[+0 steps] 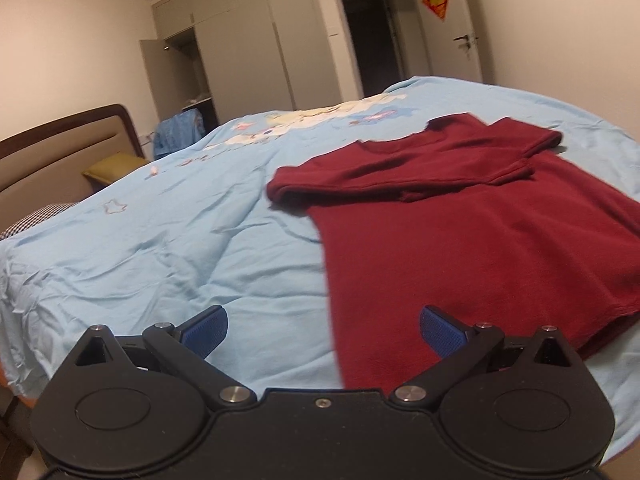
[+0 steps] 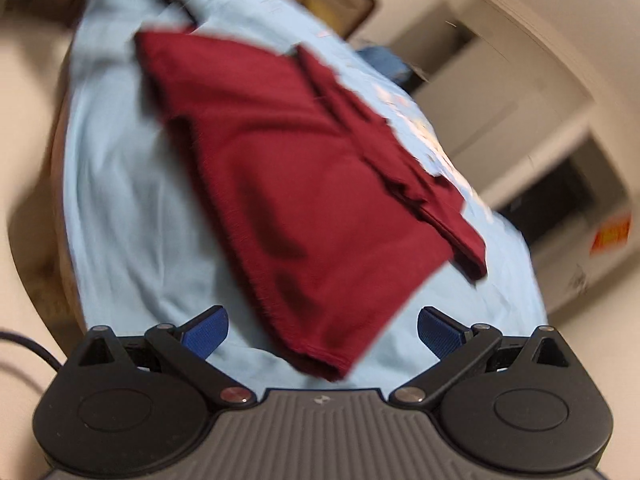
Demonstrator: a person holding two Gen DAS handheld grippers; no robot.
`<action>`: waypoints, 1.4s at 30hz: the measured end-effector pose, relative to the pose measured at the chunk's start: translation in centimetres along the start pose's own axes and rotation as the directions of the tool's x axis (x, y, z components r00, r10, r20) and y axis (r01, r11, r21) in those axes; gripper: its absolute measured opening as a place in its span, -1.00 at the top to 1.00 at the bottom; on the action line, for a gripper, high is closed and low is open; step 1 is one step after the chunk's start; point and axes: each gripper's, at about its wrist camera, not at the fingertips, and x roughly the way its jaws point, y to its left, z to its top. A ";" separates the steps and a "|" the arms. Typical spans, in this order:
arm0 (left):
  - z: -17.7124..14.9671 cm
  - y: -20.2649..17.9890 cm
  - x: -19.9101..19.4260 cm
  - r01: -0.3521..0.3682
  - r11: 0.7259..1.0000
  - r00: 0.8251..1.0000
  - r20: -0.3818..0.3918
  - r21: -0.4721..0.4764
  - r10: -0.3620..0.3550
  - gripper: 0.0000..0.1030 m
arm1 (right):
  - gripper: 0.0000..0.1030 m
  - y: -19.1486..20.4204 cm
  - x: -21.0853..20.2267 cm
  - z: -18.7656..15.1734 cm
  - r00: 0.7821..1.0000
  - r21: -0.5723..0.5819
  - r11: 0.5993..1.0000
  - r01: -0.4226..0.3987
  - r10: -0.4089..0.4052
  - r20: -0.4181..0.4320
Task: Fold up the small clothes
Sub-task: 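Grasp the sweater hem with the right tool while the left tool grasps the hem, then lift the hem with both tools and carry it over toward the collar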
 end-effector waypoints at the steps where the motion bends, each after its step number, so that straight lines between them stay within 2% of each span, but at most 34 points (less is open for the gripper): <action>1: 0.1 -0.4 -0.1 0.013 1.000 1.000 0.004 0.004 -0.013 -0.99 | -0.99 0.7 0.5 0.1 1.000 -0.050 0.998 0.026 -0.027 -0.008; 6: 0.0 -2.1 -0.6 0.066 0.998 0.998 0.009 0.017 -0.066 -0.99 | -0.99 2.4 1.2 0.9 0.985 -0.148 0.974 0.171 -0.170 0.022; 8: -0.2 -2.4 -0.7 0.081 0.997 0.997 0.005 0.021 -0.081 -0.99 | -0.94 2.5 1.1 0.9 0.980 -0.154 0.968 0.199 -0.196 0.038; 12: -0.5 -2.7 -0.9 0.088 0.995 0.996 0.001 0.035 -0.088 -0.99 | -0.35 2.5 0.1 0.9 0.983 -0.136 0.975 0.178 -0.168 0.079; 13: -0.6 -2.7 -1.1 0.091 0.995 0.996 0.002 0.038 -0.091 -0.99 | -0.28 2.6 -0.2 0.9 0.981 -0.136 0.974 0.180 -0.168 0.093; 15: -0.8 -2.7 -1.4 0.099 0.994 0.995 0.006 0.044 -0.100 -0.99 | 0.00 2.7 -0.8 1.0 0.981 -0.137 0.975 0.173 -0.158 0.112; 19: -1.3 -3.0 -2.0 0.111 0.991 0.994 0.013 0.072 -0.112 -0.99 | 0.35 3.0 -1.3 0.9 0.986 -0.137 0.980 0.142 -0.127 0.110; 21: -1.5 -3.3 -2.2 0.116 0.990 0.993 0.014 0.084 -0.118 -0.99 | 0.69 2.9 -1.2 0.9 0.988 -0.118 0.985 0.127 -0.115 0.103; 26: -1.9 -4.0 -2.6 0.145 0.983 0.989 0.022 0.115 -0.148 -0.99 | 0.74 2.3 -1.5 1.5 0.986 -0.045 0.991 0.125 -0.119 0.118; 29: -2.0 -4.9 -3.0 0.165 0.975 0.984 0.042 0.151 -0.173 -0.99 | 0.76 1.0 -2.0 2.2 0.982 0.046 0.991 0.127 -0.132 0.137; 37: -2.0 -8.5 -2.6 0.210 0.934 0.971 0.047 0.288 -0.233 -0.99 | 0.77 -3.0 -3.3 4.3 0.968 0.260 0.958 0.119 -0.171 0.185; 40: -1.9 -9.9 -1.7 0.176 0.924 0.979 0.039 0.340 -0.200 -0.98 | 0.77 -3.9 -3.8 4.8 0.963 0.304 0.946 0.114 -0.180 0.199; 42: -1.8 -10.3 -0.9 0.146 0.923 0.986 0.028 0.357 -0.167 -0.86 | 0.77 -4.3 -4.2 5.0 0.960 0.320 0.941 0.110 -0.183 0.209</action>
